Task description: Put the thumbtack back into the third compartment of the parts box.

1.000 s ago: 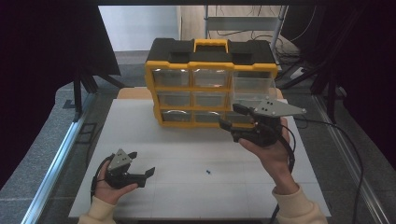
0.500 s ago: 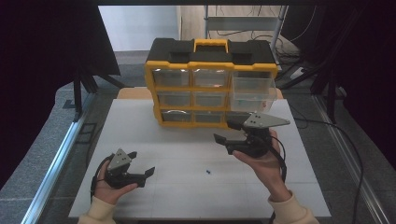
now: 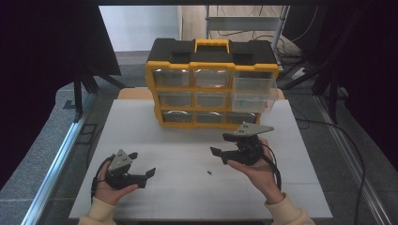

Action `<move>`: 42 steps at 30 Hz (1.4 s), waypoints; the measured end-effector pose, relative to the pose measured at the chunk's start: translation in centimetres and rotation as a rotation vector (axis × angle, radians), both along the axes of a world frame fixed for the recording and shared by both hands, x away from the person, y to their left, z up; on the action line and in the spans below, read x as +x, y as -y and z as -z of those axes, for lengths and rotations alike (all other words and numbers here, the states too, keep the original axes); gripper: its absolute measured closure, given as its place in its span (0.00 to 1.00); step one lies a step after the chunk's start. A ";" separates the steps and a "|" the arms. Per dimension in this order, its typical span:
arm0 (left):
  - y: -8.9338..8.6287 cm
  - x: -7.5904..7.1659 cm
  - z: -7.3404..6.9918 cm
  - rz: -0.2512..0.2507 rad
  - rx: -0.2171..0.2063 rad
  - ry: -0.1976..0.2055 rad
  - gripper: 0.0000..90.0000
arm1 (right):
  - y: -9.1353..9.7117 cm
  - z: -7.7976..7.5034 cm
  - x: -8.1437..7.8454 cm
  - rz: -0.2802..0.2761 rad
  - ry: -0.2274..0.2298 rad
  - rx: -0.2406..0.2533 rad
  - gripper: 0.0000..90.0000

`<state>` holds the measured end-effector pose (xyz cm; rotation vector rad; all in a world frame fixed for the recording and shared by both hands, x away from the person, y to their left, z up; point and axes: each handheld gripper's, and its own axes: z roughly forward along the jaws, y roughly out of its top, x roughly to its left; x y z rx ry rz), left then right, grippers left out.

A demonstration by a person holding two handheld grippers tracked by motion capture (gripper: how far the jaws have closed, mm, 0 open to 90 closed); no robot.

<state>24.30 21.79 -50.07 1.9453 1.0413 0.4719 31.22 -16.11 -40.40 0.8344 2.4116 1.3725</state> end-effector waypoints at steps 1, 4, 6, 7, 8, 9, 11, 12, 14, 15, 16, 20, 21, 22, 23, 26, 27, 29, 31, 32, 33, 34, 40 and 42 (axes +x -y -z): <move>0.0 0.0 0.0 0.001 0.000 0.001 0.10 | -0.1 0.3 0.1 -0.005 -0.007 -0.001 0.35; 0.0 0.0 0.0 0.000 -0.004 0.001 0.10 | -0.3 1.0 0.2 -0.004 -0.018 -0.020 0.35; 0.0 0.0 0.0 -0.001 -0.002 -0.001 0.10 | -0.5 1.4 0.3 -0.004 -0.028 -0.029 0.35; 0.1 0.0 0.0 0.000 -0.001 -0.002 0.10 | -0.6 1.6 0.3 -0.006 -0.033 -0.035 0.35; 0.1 0.0 0.0 0.001 0.001 0.000 0.10 | -0.7 1.8 0.4 -0.009 -0.037 -0.040 0.35; 0.1 0.0 0.0 0.003 0.002 0.001 0.10 | -0.8 2.1 0.4 -0.009 -0.041 -0.048 0.35; 0.2 -0.1 -0.1 0.005 0.002 0.002 0.10 | -1.0 2.5 0.4 -0.010 -0.047 -0.060 0.35; 0.2 -0.1 0.0 0.004 0.000 0.000 0.10 | -1.1 2.7 0.4 -0.012 -0.051 -0.067 0.35; 0.2 0.0 0.0 0.004 0.002 -0.002 0.10 | -1.3 3.2 0.5 -0.013 -0.063 -0.079 0.35; 0.2 0.0 0.1 0.004 0.002 -0.003 0.10 | -1.4 3.4 0.5 -0.011 -0.072 -0.085 0.35; 0.1 0.0 0.1 0.003 0.001 -0.004 0.10 | -1.5 3.7 0.6 -0.013 -0.075 -0.092 0.35; 0.0 0.0 0.1 0.000 -0.001 -0.005 0.10 | -2.0 4.8 0.8 -0.015 -0.100 -0.126 0.35; 0.0 0.0 0.1 0.000 -0.002 -0.005 0.10 | -2.1 5.1 0.8 -0.012 -0.103 -0.133 0.35; 0.0 0.0 0.1 0.000 -0.002 -0.004 0.10 | -2.1 5.4 0.8 -0.003 -0.105 -0.147 0.35; 0.0 0.0 0.1 0.001 -0.002 -0.004 0.10 | -2.2 5.8 0.9 0.004 -0.112 -0.156 0.35; 0.1 0.0 0.1 0.001 0.000 -0.004 0.10 | -2.5 6.8 1.2 0.003 -0.131 -0.185 0.35; 0.1 0.0 0.1 0.001 0.000 -0.004 0.10 | -2.5 7.1 1.3 0.007 -0.130 -0.202 0.35; 0.1 0.0 0.1 0.001 0.001 -0.005 0.10 | -2.7 7.7 1.4 0.005 -0.134 -0.222 0.35; 0.1 0.0 0.1 0.000 0.001 -0.005 0.10 | -2.8 8.2 1.5 0.000 -0.140 -0.230 0.35; 0.0 0.0 0.1 0.000 0.000 -0.006 0.10 | -2.8 8.5 1.5 0.001 -0.144 -0.239 0.36; 0.0 0.0 0.1 0.000 0.001 -0.006 0.10 | -2.9 8.7 1.6 0.001 -0.148 -0.245 0.36; 0.0 0.0 0.1 0.000 0.001 -0.006 0.10 | -3.0 9.0 1.6 -0.001 -0.155 -0.251 0.36; 0.0 0.0 0.1 -0.001 0.000 -0.007 0.10 | -3.4 10.0 1.5 -0.012 -0.169 -0.290 0.36; 0.0 0.0 0.1 -0.001 0.000 -0.008 0.10 | -3.4 10.2 1.5 -0.014 -0.171 -0.297 0.36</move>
